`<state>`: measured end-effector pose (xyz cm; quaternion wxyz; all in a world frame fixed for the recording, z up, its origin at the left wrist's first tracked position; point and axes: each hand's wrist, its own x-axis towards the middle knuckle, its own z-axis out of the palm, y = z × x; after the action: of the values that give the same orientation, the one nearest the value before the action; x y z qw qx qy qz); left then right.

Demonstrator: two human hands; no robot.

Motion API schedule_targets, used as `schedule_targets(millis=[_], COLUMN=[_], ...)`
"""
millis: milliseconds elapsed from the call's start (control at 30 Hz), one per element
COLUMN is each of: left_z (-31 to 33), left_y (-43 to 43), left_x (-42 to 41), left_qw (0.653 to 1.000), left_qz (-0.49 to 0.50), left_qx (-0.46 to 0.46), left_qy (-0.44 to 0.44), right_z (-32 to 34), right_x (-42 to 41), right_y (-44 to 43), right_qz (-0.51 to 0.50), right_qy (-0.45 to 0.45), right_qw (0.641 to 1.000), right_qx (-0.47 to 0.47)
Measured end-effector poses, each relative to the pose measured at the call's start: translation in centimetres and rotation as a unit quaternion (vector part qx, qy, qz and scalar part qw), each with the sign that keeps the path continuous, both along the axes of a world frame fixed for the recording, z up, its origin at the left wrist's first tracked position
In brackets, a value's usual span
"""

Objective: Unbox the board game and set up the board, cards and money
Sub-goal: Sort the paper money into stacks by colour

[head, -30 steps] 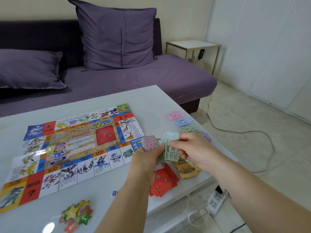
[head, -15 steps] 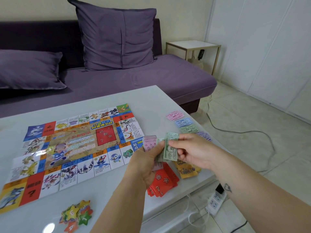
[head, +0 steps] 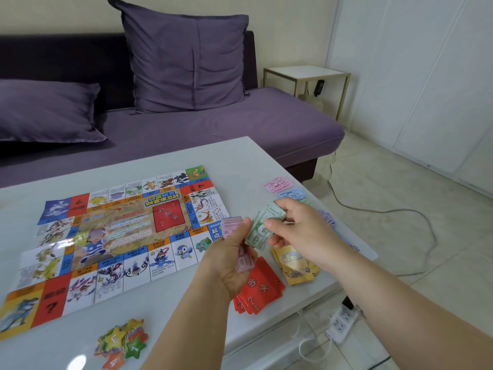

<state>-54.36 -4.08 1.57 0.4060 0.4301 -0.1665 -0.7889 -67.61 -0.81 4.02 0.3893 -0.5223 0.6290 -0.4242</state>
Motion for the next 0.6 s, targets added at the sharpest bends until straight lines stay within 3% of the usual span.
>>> schedule_targets(millis=[167,267,400,467,600], left_z=[0.8,0.7,0.4,0.4,0.6], left_y=[0.3,0.2,-0.6,-0.8,-1.3], left_x=[0.0,0.0,0.2,0.3,0.2], left_qw=[1.000,0.999,0.999,0.998,0.996], left_qz=[0.019,0.031,0.038,0.042,0.052], left_qx=[-0.017,-0.012,0.006,0.013,0.034], left_qy=[-0.006,-0.012,0.022,0.041,0.058], right_z=[-0.3,0.0,0.6,0.4,-1.5], right_x=[0.4,0.2,-3.3,-5.5,-8.1], right_y=[0.0,-0.1,-2.4,-3.9,-6.0], right_qz=[0.036,0.025,-0.133,-0.197,-0.229], right_qy=[0.109,0.098,0.050,0.090,0.137], right_qw=[0.993,0.995,0.988,0.975,0.964], right_qx=[0.003,-0.003,-0.054,-0.050,0.015])
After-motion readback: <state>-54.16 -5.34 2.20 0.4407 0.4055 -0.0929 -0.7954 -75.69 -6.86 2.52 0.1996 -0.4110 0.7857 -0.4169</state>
